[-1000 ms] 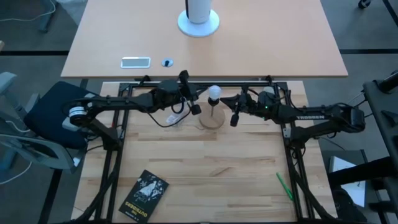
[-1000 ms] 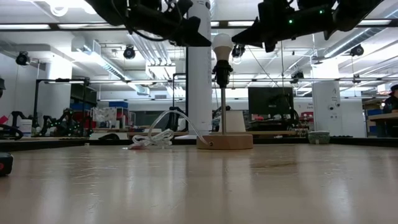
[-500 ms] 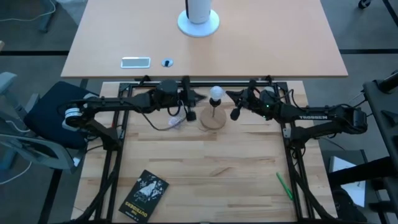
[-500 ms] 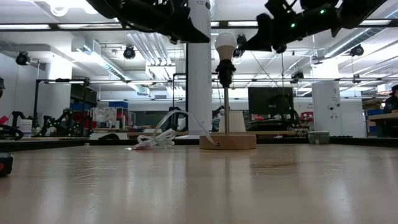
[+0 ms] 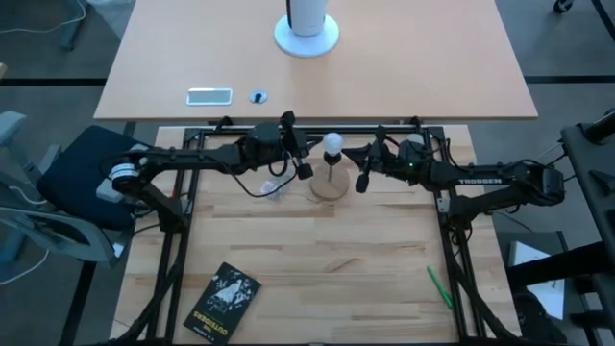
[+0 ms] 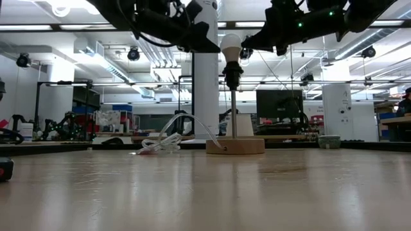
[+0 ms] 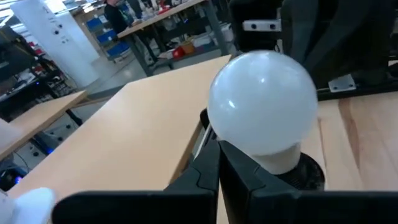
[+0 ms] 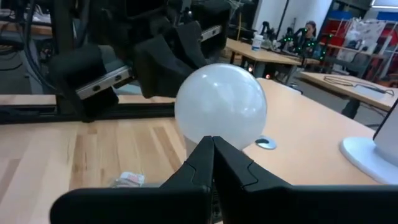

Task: Screw lightbulb
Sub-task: Remove the lightbulb from the lamp

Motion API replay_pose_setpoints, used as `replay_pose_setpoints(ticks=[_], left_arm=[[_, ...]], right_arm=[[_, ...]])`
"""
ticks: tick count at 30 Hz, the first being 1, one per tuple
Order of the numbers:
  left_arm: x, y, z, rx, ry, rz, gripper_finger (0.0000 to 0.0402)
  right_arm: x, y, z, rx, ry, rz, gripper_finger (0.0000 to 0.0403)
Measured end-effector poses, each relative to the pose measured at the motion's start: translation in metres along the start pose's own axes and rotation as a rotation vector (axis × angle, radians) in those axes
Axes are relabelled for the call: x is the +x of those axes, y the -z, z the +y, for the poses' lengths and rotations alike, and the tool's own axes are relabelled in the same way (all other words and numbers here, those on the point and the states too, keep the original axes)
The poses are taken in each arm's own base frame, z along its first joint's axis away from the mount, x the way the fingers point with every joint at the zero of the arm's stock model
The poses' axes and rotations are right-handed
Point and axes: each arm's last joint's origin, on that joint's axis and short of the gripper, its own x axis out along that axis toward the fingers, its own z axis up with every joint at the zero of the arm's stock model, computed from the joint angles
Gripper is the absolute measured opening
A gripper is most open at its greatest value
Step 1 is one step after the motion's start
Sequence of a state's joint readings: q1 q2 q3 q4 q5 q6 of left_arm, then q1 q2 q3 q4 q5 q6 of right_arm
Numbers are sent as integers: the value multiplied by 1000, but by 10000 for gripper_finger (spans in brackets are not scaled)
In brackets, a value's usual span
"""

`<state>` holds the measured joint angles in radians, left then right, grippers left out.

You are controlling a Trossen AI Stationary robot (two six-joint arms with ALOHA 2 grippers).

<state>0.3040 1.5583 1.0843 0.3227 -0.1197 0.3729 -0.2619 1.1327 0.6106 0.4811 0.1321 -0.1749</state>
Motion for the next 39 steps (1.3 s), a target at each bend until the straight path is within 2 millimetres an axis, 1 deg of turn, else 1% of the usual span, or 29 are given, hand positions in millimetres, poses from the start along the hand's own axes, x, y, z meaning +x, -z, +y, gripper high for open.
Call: replay_pose_setpoints(ticks=[4, 9, 14, 18, 20, 25, 28, 33, 39], left_arm=[[0, 0, -4, 3, 77, -15, 0], [-4, -4, -6, -4, 149, -48, 0], [-6, -7, -10, -5, 222, -72, 0], [-8, -8, -8, -9, 197, -65, 0], [-9, -9, -7, -10, 157, -47, 0], [-10, -10, 0, 2, 7, -14, 0], [-4, -7, 2, 4, -35, -33, 0], [5, -3, -1, 13, -44, -70, 0], [7, -1, -4, 21, 34, -83, 0]], right_arm=[[0, 1, -1, -8, 48, 11, 0], [0, 1, -7, -9, 88, 14, 0], [2, 3, -9, 1, 84, 16, 0], [2, 5, -9, -1, 77, 41, 0], [-2, 4, -9, 9, 73, 57, 0], [-19, -6, -5, 15, 25, 56, 0], [-23, -12, -4, 14, 9, 21, 0], [-18, -10, -4, -6, 16, 17, 0], [-6, -1, -3, -17, 27, 26, 0]])
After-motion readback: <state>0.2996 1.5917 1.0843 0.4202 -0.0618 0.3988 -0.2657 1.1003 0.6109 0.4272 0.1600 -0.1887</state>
